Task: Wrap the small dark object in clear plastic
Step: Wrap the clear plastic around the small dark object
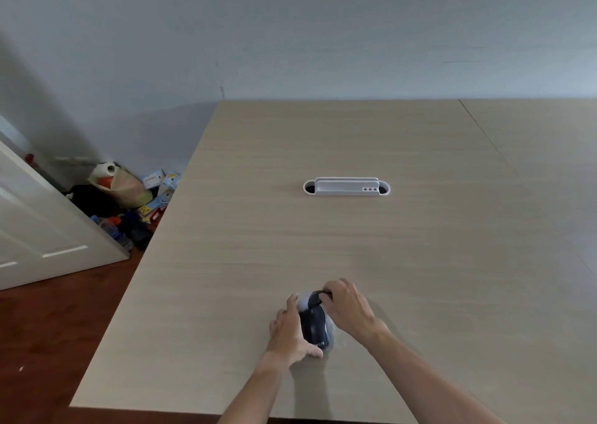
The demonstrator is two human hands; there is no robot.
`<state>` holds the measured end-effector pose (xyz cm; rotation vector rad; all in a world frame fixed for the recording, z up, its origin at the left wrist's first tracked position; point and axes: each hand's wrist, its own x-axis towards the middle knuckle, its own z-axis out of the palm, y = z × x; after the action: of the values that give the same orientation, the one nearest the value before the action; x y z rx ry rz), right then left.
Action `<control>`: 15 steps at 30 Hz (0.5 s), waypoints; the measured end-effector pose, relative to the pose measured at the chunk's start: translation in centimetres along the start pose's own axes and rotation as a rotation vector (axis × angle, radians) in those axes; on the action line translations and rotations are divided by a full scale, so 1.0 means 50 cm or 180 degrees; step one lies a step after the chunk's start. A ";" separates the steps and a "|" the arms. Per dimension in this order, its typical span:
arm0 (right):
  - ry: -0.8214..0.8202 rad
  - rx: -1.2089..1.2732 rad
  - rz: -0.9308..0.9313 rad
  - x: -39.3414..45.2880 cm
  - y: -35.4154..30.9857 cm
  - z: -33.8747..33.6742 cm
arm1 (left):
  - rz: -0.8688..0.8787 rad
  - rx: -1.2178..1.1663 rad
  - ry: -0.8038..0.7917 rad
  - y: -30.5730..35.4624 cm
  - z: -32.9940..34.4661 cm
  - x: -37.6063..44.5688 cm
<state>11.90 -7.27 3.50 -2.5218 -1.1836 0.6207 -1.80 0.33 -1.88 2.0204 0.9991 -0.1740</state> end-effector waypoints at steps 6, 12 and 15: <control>0.0226 -0.0320 0.0235 -0.048 0.047 0.015 | 0.0102 -0.0028 0.0000 0.002 -0.005 -0.004; 0.0178 -0.0103 0.0104 -0.051 0.045 0.020 | 0.0106 0.0063 -0.0008 0.012 -0.009 -0.003; 0.0513 -0.0023 0.0339 -0.033 0.043 0.000 | 0.0140 0.0083 0.0003 0.014 -0.010 -0.008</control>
<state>12.34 -9.89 3.01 -2.5983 -1.0031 0.4284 -1.72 0.23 -0.95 2.0645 0.9566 -0.1631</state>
